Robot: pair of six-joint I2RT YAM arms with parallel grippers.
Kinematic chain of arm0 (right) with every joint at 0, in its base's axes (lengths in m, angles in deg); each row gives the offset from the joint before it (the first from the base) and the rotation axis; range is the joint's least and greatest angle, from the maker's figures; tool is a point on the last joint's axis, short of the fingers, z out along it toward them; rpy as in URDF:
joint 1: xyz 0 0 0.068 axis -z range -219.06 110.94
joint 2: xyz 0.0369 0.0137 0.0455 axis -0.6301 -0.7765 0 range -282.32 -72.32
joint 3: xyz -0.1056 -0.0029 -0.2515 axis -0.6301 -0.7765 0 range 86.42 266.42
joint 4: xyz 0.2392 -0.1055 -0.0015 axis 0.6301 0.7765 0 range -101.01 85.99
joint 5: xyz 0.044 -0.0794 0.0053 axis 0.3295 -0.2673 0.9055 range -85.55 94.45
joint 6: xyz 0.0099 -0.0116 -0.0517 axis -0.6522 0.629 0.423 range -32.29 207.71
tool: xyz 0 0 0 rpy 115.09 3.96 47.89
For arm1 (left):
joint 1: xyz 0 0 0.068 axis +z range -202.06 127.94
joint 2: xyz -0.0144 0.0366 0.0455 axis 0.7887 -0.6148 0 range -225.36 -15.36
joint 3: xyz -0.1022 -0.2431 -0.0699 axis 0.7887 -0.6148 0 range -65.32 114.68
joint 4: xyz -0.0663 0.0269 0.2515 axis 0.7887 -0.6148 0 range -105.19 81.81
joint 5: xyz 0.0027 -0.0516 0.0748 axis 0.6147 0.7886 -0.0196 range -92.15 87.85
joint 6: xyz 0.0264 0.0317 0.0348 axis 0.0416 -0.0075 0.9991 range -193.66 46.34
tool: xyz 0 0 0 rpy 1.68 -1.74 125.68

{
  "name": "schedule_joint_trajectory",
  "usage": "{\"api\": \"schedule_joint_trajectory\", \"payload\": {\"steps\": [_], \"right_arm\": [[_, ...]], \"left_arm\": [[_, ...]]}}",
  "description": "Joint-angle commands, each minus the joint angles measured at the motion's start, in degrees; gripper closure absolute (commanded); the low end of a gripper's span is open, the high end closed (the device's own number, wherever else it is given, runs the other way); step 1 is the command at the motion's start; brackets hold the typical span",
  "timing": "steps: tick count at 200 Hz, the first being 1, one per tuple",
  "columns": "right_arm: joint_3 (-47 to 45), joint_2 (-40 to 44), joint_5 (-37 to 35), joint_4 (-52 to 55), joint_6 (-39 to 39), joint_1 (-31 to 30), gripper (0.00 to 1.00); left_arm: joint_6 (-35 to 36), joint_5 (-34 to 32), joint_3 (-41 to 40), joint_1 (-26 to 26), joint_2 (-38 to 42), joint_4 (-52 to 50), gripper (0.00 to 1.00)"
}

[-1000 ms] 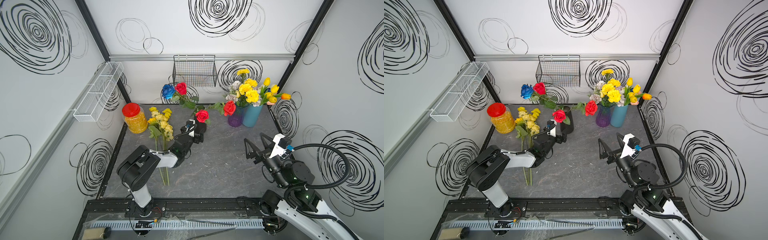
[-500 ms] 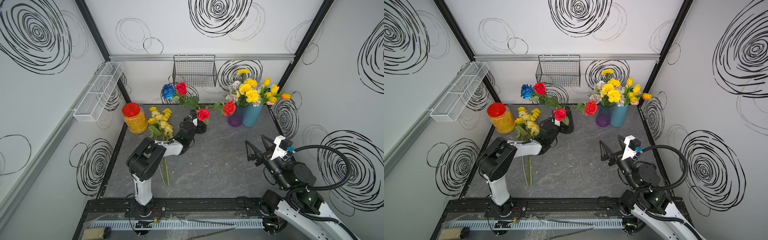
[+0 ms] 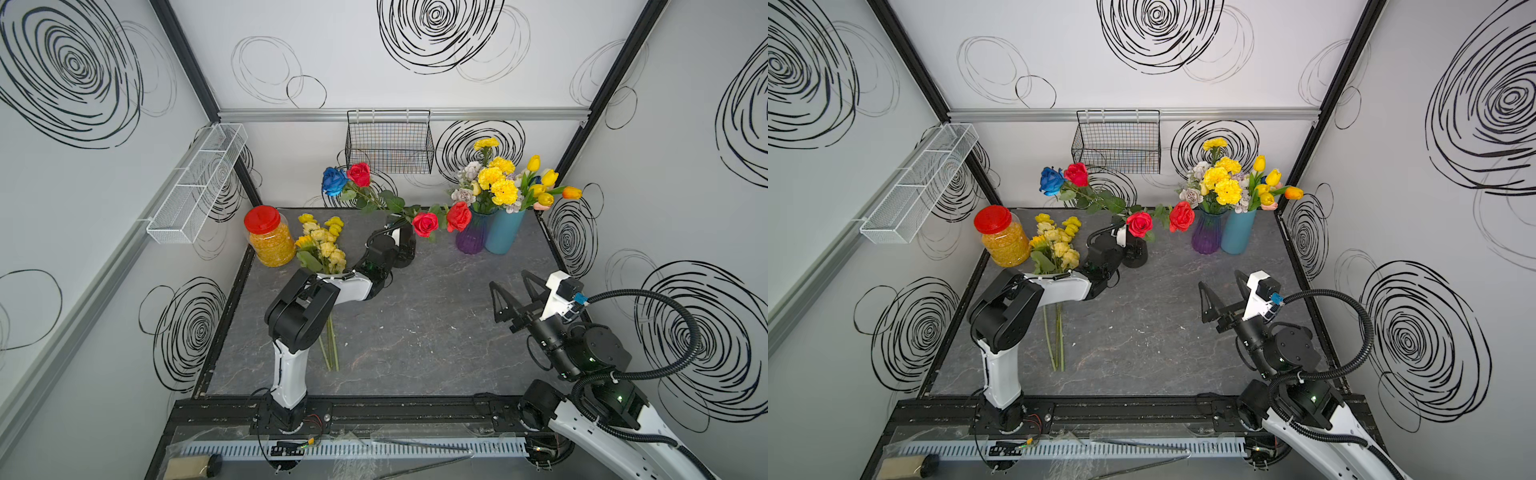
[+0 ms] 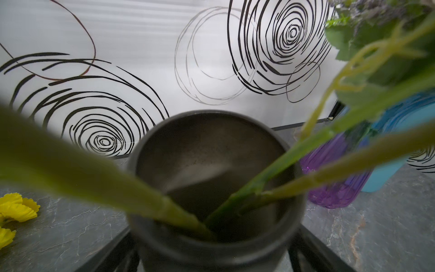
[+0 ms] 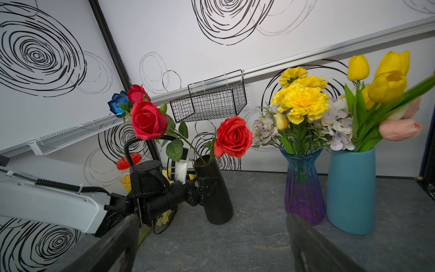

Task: Pick out yellow flowers from the vase
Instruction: Pick up the vase from the center of the board.

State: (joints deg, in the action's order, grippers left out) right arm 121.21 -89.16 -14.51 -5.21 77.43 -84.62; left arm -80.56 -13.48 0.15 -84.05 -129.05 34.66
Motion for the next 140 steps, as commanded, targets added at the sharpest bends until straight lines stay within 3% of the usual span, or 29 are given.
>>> {"api": "schedule_joint_trajectory", "payload": {"steps": [1, 75, 118, 140], "right_arm": [[0.7, 0.8, -0.4, 0.2, -0.2, 0.3, 0.00], [0.5, 2.1, -1.4, 1.2, -0.5, 0.3, 0.00], [0.5, 2.2, -1.8, 1.5, -0.5, 0.3, 0.00], [0.7, 2.3, -1.9, 1.8, -0.4, 0.3, 0.00]], "left_arm": [[1.1, 0.8, 3.0, 0.5, -1.6, 0.4, 0.06], [2.6, 2.5, 6.6, 1.4, -3.6, -2.0, 0.16], [3.5, 1.1, 6.8, 1.7, -3.7, -2.7, 0.27], [4.3, -0.7, 6.5, 2.3, -3.0, -3.2, 0.29]]}}
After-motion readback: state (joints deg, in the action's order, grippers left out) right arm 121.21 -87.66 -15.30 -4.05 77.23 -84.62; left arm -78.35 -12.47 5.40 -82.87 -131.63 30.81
